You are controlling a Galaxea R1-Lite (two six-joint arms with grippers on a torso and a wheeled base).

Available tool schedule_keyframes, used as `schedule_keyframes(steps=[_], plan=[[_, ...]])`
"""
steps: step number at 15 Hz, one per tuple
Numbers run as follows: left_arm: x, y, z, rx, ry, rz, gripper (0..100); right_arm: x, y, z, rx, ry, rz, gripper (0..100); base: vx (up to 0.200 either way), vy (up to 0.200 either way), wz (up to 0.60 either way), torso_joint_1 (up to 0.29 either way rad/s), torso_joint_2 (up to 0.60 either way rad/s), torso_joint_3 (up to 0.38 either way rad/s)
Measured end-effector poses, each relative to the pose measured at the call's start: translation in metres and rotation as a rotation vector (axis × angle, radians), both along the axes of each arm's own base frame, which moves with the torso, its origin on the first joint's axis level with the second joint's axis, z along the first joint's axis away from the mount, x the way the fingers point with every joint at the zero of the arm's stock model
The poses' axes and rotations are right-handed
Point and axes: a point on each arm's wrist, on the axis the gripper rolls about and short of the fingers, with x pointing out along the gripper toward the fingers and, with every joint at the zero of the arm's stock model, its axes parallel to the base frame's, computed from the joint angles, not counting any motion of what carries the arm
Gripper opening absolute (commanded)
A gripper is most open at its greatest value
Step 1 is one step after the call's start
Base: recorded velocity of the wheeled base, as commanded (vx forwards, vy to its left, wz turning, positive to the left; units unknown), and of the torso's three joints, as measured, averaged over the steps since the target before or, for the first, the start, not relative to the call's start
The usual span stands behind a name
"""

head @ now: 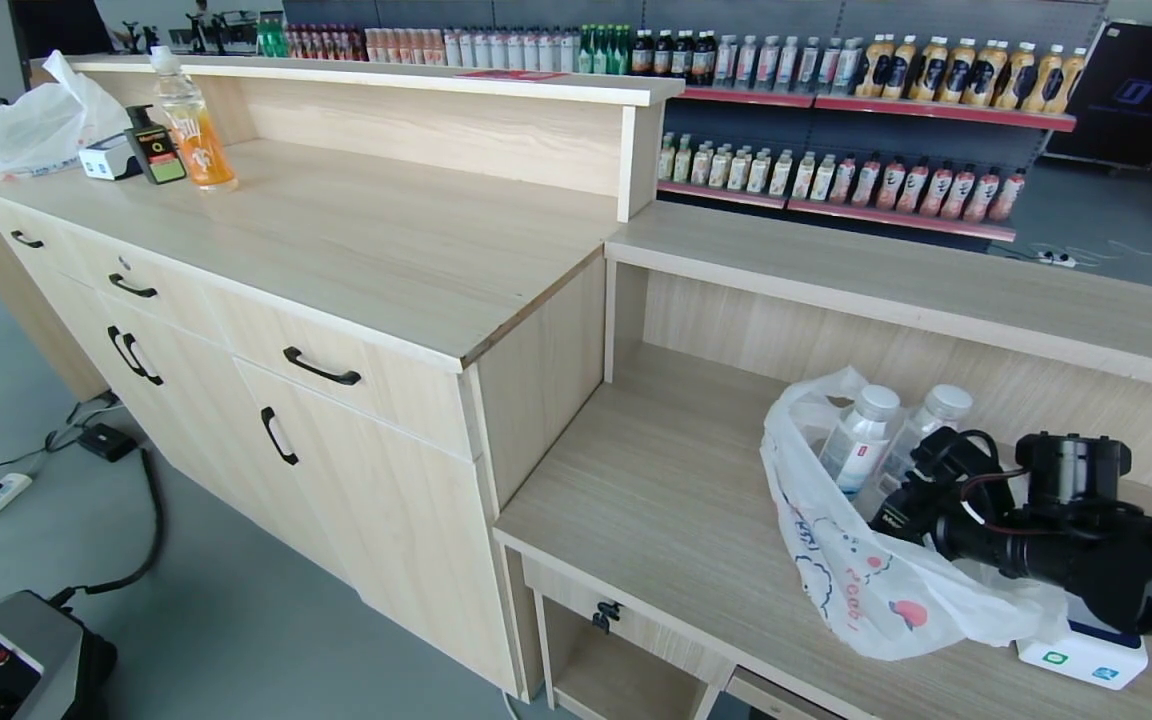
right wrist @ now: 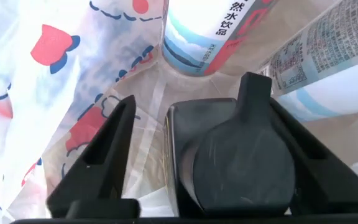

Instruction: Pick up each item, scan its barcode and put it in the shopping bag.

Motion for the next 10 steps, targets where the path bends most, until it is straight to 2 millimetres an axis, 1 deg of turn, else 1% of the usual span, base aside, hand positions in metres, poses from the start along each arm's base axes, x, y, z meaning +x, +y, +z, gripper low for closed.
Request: schedule_keyframes(steps=[4,6,10], plan=[[0.0,0.0,0.0,0.0,0.0,0.0,100,0.0,0.0,0.0,0.001,-0.001,-0.001,100,0.0,0.0,0.0,0.0,0.0,0.0],[0.0,0.0,0.0,0.0,0.0,0.0,100,0.001,0.0,0.005,-0.001,-0.017,-0.002,100,0.0,0.0,0.0,0.0,0.0,0.0],[0.0,0.0,0.0,0.0,0.0,0.0,100,0.0,0.0,0.031,-0.014,-0.104,-0.004,100,0.0,0.0,0.0,0.0,0.0,0.0]])
